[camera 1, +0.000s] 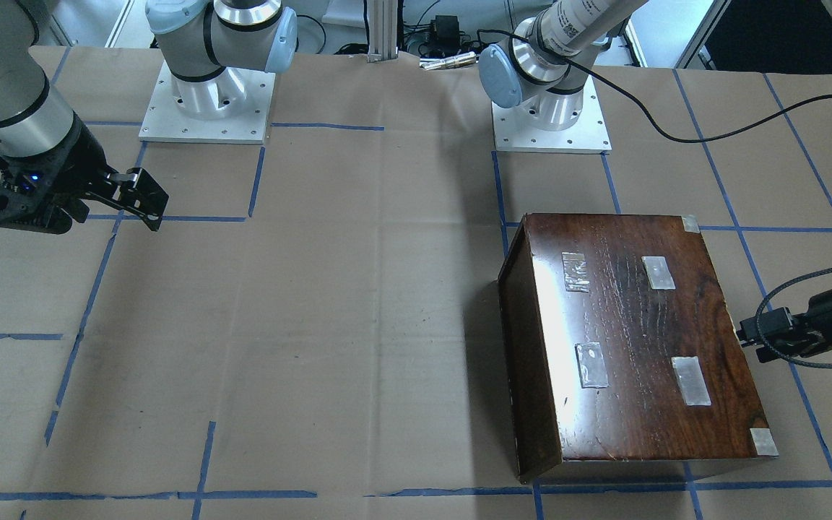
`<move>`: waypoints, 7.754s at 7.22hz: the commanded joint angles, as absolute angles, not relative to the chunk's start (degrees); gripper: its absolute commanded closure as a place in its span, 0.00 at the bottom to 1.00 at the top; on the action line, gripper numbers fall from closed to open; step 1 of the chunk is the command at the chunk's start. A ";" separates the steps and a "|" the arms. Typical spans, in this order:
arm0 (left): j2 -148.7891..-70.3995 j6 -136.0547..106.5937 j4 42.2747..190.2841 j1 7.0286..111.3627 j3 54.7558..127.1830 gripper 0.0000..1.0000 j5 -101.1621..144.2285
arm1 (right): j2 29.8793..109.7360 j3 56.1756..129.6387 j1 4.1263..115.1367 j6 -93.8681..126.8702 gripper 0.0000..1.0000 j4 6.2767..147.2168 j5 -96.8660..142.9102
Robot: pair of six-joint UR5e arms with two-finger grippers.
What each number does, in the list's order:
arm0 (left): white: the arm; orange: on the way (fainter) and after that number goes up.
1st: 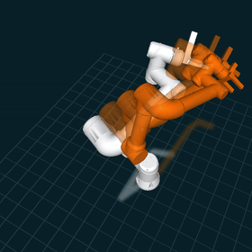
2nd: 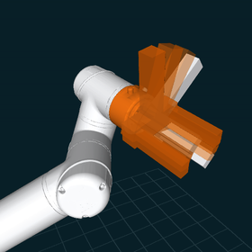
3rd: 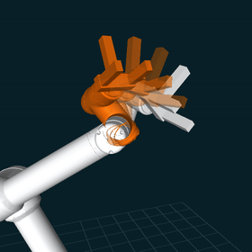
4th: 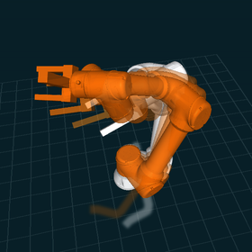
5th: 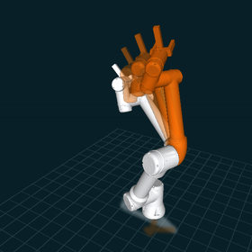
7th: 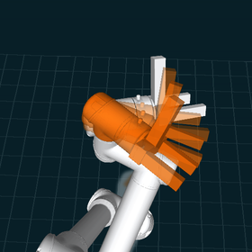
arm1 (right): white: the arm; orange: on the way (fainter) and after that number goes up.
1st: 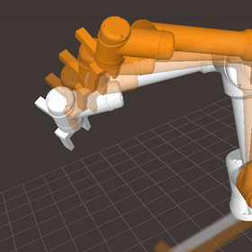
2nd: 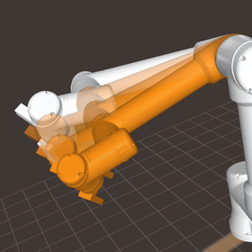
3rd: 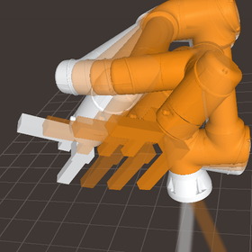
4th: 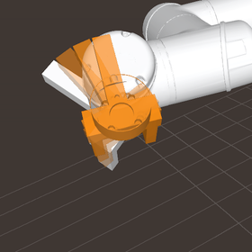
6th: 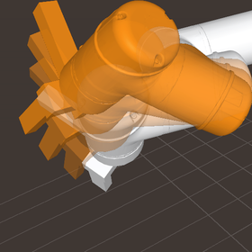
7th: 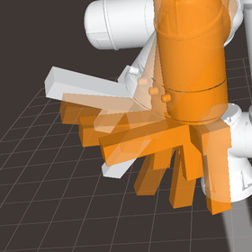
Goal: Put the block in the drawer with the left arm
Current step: 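Hook the left gripper onto the white drawer handle, then pull the drawer out of the box with the left gripper, then grasp the yellow cube on the table with the left gripper, then carry the yellow cube over the open drawer and release it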
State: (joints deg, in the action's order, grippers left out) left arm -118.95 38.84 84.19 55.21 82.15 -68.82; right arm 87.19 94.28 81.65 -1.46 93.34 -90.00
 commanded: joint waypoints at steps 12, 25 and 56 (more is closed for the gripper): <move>-122.34 38.67 81.04 53.36 76.03 0.03 -84.71 | 87.19 94.31 81.65 -1.49 0.00 93.34 -90.00; -123.40 43.59 81.12 50.27 69.19 0.02 -90.53 | 87.10 94.31 81.65 -1.49 0.00 93.34 -90.00; -112.06 28.56 72.16 60.64 90.53 0.03 -90.09 | 87.19 94.31 81.65 -1.49 0.00 93.34 -90.00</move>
